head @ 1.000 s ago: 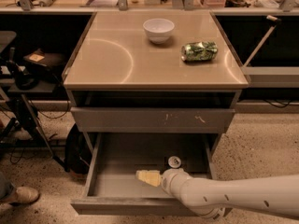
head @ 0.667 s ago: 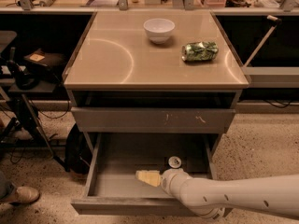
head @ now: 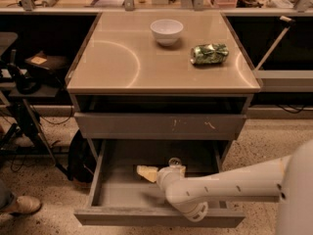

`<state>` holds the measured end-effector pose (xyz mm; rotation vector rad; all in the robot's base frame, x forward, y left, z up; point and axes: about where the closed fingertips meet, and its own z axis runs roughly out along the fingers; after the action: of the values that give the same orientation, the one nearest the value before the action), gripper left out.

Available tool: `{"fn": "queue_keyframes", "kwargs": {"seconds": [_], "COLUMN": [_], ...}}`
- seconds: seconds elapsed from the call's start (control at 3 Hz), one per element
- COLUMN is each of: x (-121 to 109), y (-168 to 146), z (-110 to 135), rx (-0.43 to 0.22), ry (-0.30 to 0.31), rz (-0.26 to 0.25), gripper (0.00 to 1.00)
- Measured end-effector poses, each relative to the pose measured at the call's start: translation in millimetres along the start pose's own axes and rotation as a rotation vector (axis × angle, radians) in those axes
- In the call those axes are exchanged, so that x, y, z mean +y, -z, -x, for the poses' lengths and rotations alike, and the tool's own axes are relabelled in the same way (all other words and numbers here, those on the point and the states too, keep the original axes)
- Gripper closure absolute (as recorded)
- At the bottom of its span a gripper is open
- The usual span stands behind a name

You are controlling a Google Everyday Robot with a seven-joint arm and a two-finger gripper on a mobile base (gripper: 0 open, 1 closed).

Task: Pick pepsi can from middle drawer and place on counter

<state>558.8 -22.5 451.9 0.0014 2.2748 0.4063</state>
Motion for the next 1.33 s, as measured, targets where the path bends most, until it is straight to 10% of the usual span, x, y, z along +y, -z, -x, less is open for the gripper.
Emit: {"fn": "queue_keyframes", "kwargs": {"seconds": [0.67, 1.33], "x": [-8, 14], "y": [-4, -10], "z": [12, -36], "rx": [-0.055, 0.037], "ry": [0.0, -0.011], "rz": [-0.044, -0.021], "gripper": [0.0, 0.0]}}
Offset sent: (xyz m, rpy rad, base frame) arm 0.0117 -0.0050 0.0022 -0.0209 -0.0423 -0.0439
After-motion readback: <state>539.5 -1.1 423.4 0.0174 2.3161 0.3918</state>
